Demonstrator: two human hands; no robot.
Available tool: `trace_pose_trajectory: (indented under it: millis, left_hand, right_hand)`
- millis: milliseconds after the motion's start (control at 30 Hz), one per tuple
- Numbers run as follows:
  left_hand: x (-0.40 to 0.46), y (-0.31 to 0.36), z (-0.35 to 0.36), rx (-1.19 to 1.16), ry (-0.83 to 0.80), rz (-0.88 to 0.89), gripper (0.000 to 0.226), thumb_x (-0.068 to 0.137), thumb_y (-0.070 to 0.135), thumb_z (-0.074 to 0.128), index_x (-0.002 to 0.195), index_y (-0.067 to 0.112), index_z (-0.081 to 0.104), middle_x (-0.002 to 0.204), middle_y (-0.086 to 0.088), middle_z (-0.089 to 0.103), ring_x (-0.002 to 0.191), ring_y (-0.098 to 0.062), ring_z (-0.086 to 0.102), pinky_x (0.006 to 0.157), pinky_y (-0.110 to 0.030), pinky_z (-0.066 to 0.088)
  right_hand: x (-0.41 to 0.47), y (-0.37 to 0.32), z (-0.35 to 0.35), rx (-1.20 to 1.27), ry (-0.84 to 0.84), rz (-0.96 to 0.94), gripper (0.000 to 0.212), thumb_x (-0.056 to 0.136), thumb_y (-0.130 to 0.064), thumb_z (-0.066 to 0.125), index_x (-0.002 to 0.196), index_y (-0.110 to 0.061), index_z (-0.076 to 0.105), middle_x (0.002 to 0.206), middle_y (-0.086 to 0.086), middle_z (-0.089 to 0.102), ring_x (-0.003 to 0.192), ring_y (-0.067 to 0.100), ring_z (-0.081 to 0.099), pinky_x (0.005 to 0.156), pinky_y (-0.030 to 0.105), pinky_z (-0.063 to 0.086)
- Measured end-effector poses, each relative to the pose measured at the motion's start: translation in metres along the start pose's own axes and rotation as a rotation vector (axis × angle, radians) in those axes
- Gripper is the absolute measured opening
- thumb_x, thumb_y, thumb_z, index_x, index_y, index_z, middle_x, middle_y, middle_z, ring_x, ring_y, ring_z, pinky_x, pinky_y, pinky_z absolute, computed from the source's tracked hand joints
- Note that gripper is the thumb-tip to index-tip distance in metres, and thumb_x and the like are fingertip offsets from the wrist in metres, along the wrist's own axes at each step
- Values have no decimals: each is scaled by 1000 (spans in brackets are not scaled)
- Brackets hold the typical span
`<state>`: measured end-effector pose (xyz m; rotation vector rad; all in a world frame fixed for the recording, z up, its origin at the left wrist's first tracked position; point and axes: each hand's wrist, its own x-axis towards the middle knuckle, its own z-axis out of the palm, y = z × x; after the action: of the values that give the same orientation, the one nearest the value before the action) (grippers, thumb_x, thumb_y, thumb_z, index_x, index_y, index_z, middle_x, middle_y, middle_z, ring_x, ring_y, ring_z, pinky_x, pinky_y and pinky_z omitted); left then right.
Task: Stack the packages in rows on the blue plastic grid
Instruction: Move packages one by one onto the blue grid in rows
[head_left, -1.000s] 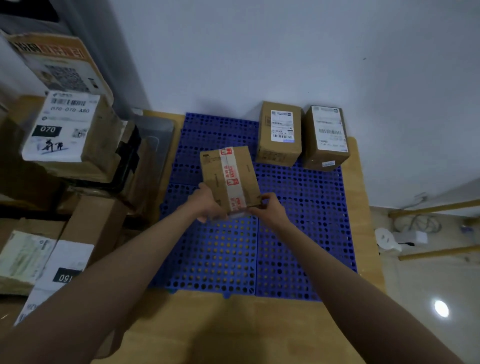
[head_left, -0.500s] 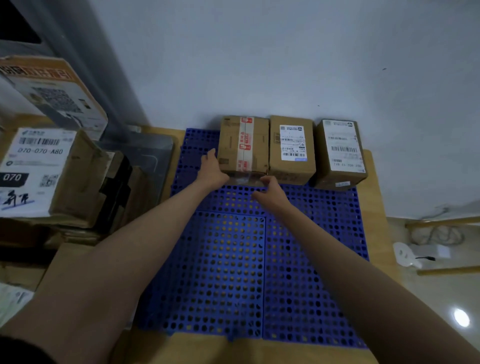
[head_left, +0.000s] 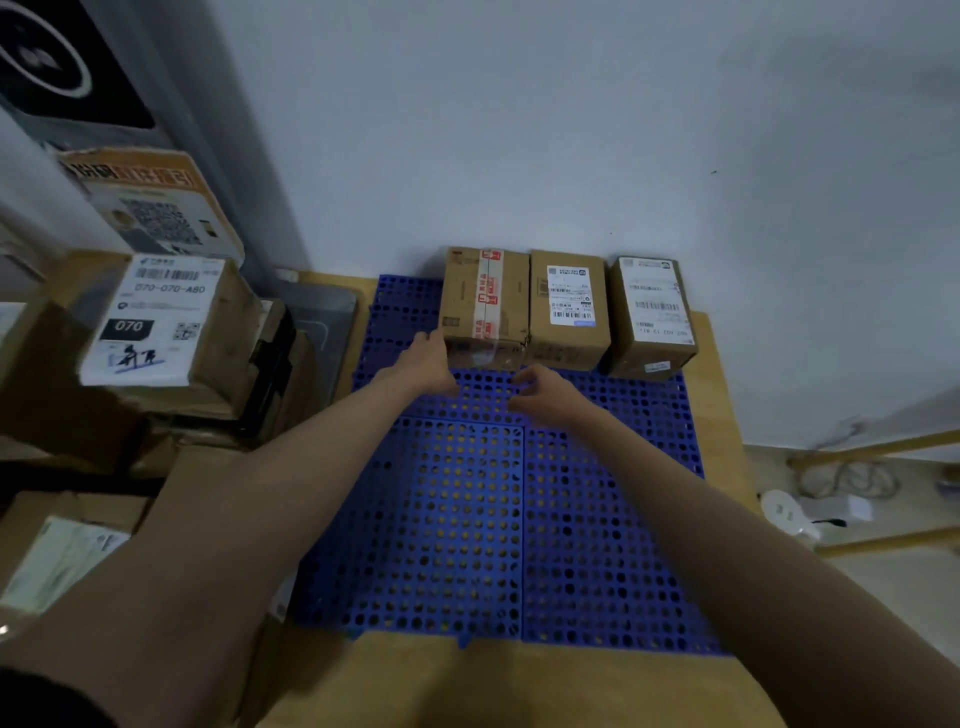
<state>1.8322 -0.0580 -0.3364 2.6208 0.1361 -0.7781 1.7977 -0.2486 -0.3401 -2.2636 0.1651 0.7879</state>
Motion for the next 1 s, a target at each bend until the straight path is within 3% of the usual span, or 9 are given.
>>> trace_pose_trajectory:
  millis: [100, 300, 400, 600, 700, 800, 1000]
  left_hand:
    - [-27, 0, -7, 62, -1, 79, 106, 77, 32, 81, 155, 19, 9, 158, -11, 15, 139, -34, 31, 110, -48, 36]
    - [-80, -4, 0, 182, 21, 175, 86, 76, 37, 81, 145, 16, 33, 146, -8, 33, 127, -29, 43, 101, -43, 42]
    - [-107, -9, 10, 244, 1, 181, 88, 76, 39, 81, 146, 19, 32, 146, -6, 34, 127, -28, 43, 103, -45, 42]
    - [-173, -18, 16, 275, -19, 214, 83, 80, 40, 77, 147, 21, 31, 149, -3, 34, 130, -26, 42, 105, -40, 40]
    - [-220, -20, 8, 257, -12, 236, 78, 84, 37, 74, 147, 18, 32, 149, -3, 38, 129, -24, 44, 105, -38, 41]
    - [-271, -31, 2, 225, 55, 222, 74, 85, 36, 74, 146, 16, 37, 144, -4, 43, 127, -24, 46, 103, -36, 43]
    - [-347, -70, 16, 220, 130, 173, 56, 87, 36, 72, 134, 17, 49, 129, -2, 53, 108, -22, 55, 90, -36, 50]
  right_hand:
    - [-34, -14, -11, -55, 28, -69, 51, 93, -28, 65, 138, -15, 43, 133, 8, 53, 107, 24, 59, 87, 36, 53]
    - [-100, -27, -4, -106, 67, -97, 46, 93, -24, 65, 132, -14, 44, 123, 12, 57, 108, 28, 60, 91, 40, 50]
    - [-131, -24, 7, -182, 40, -73, 48, 93, -26, 66, 134, -16, 42, 121, 10, 53, 105, 27, 59, 87, 39, 49]
    - [-186, -27, 23, -381, -8, -100, 53, 94, -28, 64, 138, -15, 38, 134, 13, 47, 101, 27, 54, 85, 38, 47]
    - [-213, -36, 27, -482, 21, -165, 57, 93, -30, 65, 141, -17, 38, 141, 12, 44, 113, 28, 54, 93, 40, 49]
    - [-240, -45, 36, -512, 57, -277, 56, 92, -31, 66, 140, -16, 41, 143, 10, 44, 118, 26, 52, 89, 35, 47]
    - [-285, -46, 78, -505, -36, -377, 52, 94, -30, 65, 139, -17, 42, 137, 8, 49, 105, 23, 54, 82, 30, 43]
